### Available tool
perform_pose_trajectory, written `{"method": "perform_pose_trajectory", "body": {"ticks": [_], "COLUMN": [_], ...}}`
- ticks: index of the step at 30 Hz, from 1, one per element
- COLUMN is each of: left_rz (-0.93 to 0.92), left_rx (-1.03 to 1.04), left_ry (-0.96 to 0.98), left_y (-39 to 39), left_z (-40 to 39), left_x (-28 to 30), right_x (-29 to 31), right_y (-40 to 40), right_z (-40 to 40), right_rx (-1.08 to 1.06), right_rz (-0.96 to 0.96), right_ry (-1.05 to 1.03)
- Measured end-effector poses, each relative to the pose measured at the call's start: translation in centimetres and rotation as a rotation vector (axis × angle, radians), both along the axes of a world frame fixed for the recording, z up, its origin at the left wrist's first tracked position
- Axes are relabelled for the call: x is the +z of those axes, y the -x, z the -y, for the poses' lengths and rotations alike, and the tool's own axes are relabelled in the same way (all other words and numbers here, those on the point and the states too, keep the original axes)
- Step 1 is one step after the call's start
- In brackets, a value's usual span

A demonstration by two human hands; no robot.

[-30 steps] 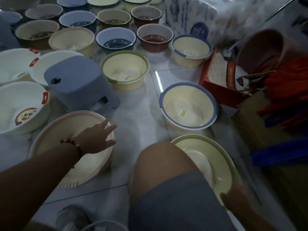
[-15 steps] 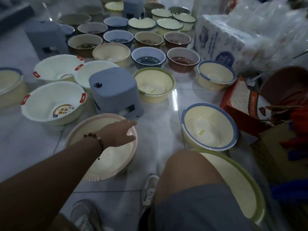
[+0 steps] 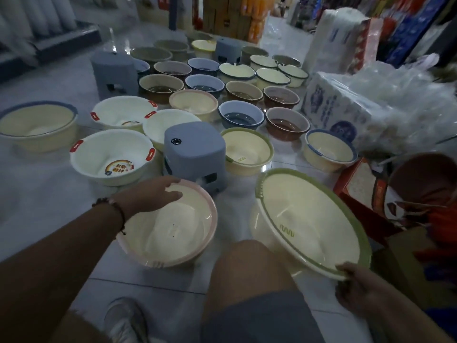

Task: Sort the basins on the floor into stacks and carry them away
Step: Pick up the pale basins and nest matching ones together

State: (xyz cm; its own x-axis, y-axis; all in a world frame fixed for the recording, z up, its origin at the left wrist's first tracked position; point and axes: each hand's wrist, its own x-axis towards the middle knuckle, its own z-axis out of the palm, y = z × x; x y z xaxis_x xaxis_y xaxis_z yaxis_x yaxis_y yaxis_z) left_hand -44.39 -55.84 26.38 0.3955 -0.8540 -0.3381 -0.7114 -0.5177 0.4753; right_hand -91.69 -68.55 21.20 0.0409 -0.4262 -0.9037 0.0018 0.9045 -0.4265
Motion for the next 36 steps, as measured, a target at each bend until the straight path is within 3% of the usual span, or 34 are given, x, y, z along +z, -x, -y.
{"method": "perform_pose_trajectory", "body": {"ticks": [6, 10, 13, 18, 21, 24, 27, 33, 36], "left_rz": [-0.066, -0.562, -0.714, -0.375, -0.323, -0.291, -0.222, 0.007, -0.096], "left_rx": [0.096, 0.464, 0.720, 0.810, 0.786, 0.773, 0.668, 0.315, 0.274], "left_ry": [0.074, 0.152, 0.208, 0.108, -0.099, -0.189, -0.218, -0.507, -0.521], "left_y": [-2.3, -3.9, -5.6, -9.4, -10.6, -10.9, -10.5, -9.8, -7.3], "left_z": [-3.8, -4.0, -3.9, -4.9, -5.5, -5.0, -3.8, -1.6, 0.1], "left_x": [0.4, 0.5, -1.1, -5.9, -8.4, -11.3, -13.8, -18.4, -18.5], "right_x": [7.4, 9.4, 7.2, -0.7, -5.7, -10.2, -14.0, -15.5, -17.2], "right_y": [-13.6, -22.9, -28.9, -34.6, -34.6, -33.1, -31.8, -30.5, -29.4], "right_z": [3.3, 3.8, 3.2, 0.6, -0.4, -1.1, -1.4, -1.0, -0.5], "right_rx": [0.217, 0.422, 0.561, 0.591, 0.589, 0.608, 0.706, 0.894, 0.858], "right_rz": [-0.026, -0.029, -0.053, -0.128, -0.116, -0.143, -0.258, -0.388, -0.403], "right_ry": [0.196, 0.232, 0.227, 0.144, 0.105, 0.105, 0.278, 0.453, 0.420]}}
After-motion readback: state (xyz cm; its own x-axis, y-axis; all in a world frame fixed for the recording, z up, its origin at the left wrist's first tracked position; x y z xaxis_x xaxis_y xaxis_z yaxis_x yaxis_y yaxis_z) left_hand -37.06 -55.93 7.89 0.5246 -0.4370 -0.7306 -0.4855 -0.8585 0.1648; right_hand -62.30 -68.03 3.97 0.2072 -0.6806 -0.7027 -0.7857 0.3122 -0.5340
